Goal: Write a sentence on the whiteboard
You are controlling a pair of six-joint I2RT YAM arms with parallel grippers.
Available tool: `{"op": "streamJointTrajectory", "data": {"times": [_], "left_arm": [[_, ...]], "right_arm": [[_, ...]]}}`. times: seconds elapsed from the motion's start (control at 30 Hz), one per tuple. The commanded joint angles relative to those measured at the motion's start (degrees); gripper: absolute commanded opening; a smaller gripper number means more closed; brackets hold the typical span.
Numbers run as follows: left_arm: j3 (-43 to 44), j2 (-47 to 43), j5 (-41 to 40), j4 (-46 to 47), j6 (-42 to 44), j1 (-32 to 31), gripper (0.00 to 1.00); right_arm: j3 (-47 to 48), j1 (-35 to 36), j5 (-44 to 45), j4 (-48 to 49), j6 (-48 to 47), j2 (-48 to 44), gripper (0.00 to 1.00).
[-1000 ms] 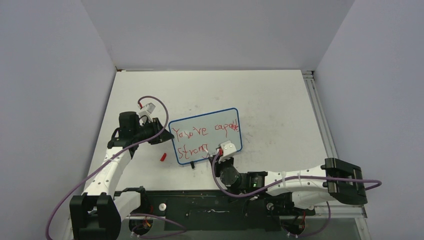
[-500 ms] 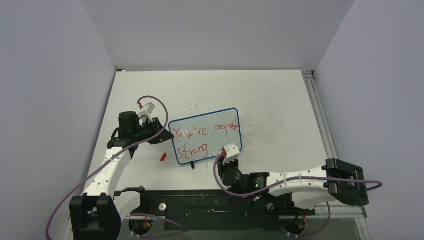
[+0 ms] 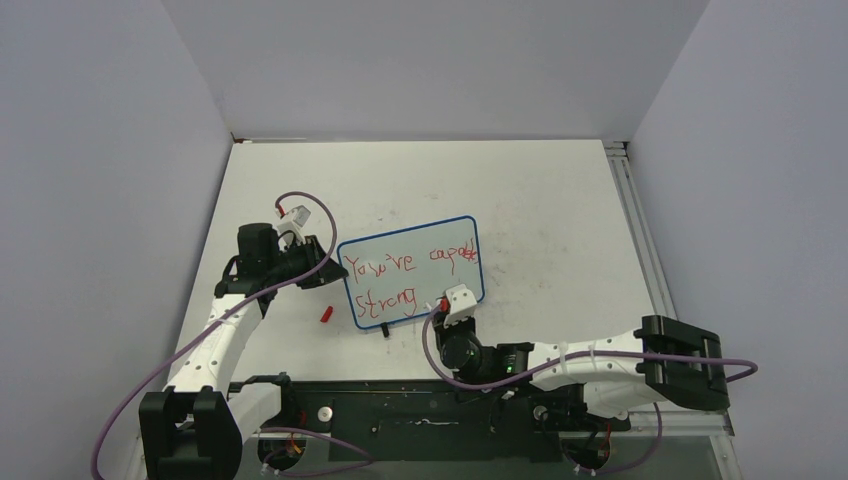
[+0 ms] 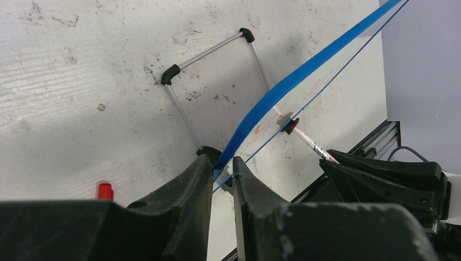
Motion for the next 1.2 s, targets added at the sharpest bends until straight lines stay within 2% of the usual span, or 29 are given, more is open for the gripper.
{"op": "streamJointTrajectory", "data": {"times": [0.0,1.17], "left_arm": [[2.29,-1.08,0.43,0.9,0.3,-0.17,0.19],[2.23,-1.19,0.7,0.95,0.31,-0.18,0.19]], "right_arm": [[0.86,-0.47,0.03,3.05,-0.41,1.46,0.05],[0.41,-2.13,-0.52,3.6,0.4,3.48,0.05]]}}
